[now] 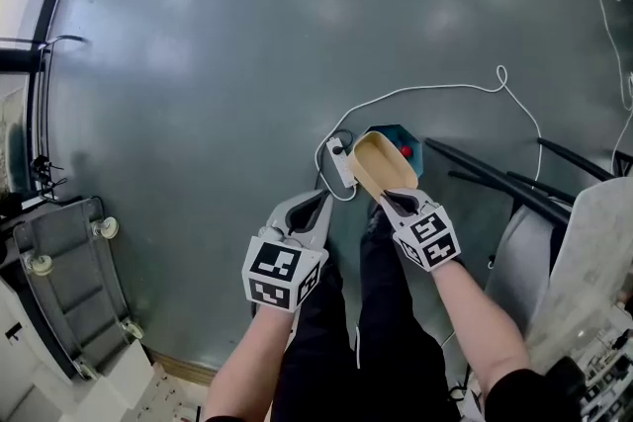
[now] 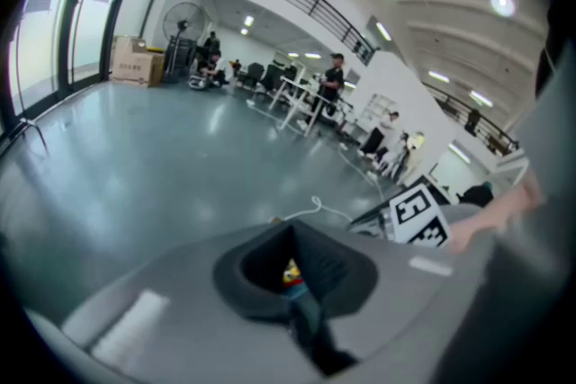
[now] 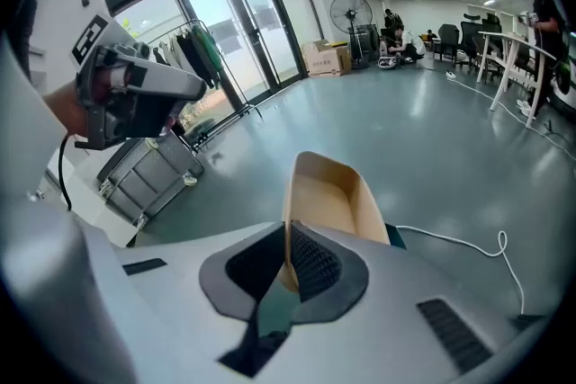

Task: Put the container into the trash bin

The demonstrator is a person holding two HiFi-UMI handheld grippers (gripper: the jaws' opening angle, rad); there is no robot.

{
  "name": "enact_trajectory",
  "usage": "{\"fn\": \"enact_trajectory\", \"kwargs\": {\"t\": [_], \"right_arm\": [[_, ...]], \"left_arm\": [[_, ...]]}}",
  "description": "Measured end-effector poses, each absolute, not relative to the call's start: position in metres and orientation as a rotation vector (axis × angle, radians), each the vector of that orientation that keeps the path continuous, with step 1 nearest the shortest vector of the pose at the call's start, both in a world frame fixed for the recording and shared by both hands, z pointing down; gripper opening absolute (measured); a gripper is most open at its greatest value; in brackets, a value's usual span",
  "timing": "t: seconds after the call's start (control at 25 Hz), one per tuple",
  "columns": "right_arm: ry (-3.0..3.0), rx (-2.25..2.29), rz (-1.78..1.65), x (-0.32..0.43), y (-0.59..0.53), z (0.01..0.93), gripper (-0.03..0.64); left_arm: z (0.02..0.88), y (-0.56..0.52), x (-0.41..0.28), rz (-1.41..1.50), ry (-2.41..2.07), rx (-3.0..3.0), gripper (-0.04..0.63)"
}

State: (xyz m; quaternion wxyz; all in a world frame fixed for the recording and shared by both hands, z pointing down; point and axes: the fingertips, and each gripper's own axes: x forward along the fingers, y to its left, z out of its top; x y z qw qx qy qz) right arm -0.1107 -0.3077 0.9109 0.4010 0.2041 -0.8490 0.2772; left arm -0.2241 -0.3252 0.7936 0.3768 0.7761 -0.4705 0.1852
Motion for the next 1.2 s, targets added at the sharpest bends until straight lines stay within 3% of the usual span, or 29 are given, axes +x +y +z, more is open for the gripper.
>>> {"fn": "enact_trajectory", "kwargs": {"t": [0.28,0.36,0.4,0.64,0.76,1.0,1.2], "right_arm": [[-2.028,0.615,0.695,-0.095,-0.330,0.983,0.021],[-1.988,0.641,0.725,-0.089,-0.329,0.994,0.164],[-1.978,0.653,0.747,-0.088,-0.326,0.993,0.182],[-2.042,0.663,0.858,-0.095,-0.276,0.923,0.131],[-2.064,0.626,0.870,-0.101,-0.242,0.883,0.071],[-2.157,0.618,1.010,-0.124,-0.202,0.789,0.052],[-2.324,0.672,0.969,-0.145,-0.231,0.716,0.048]], "left_arm": [[0.829,-0.313,-0.219,0.482,-1.157,1.965,0.009],[0.830,-0.312,-0.216,0.463,-1.155,1.964,0.009],[0.829,-0.311,-0.214,0.453,-1.152,1.965,0.009],[0.797,-0.301,-0.209,0.429,-1.119,1.975,0.008],[0.753,-0.302,-0.209,0.404,-1.115,2.019,0.009],[0.629,-0.300,-0.207,0.280,-1.003,2.223,0.008],[0.563,-0.307,-0.230,0.390,-1.066,2.393,0.008]]}}
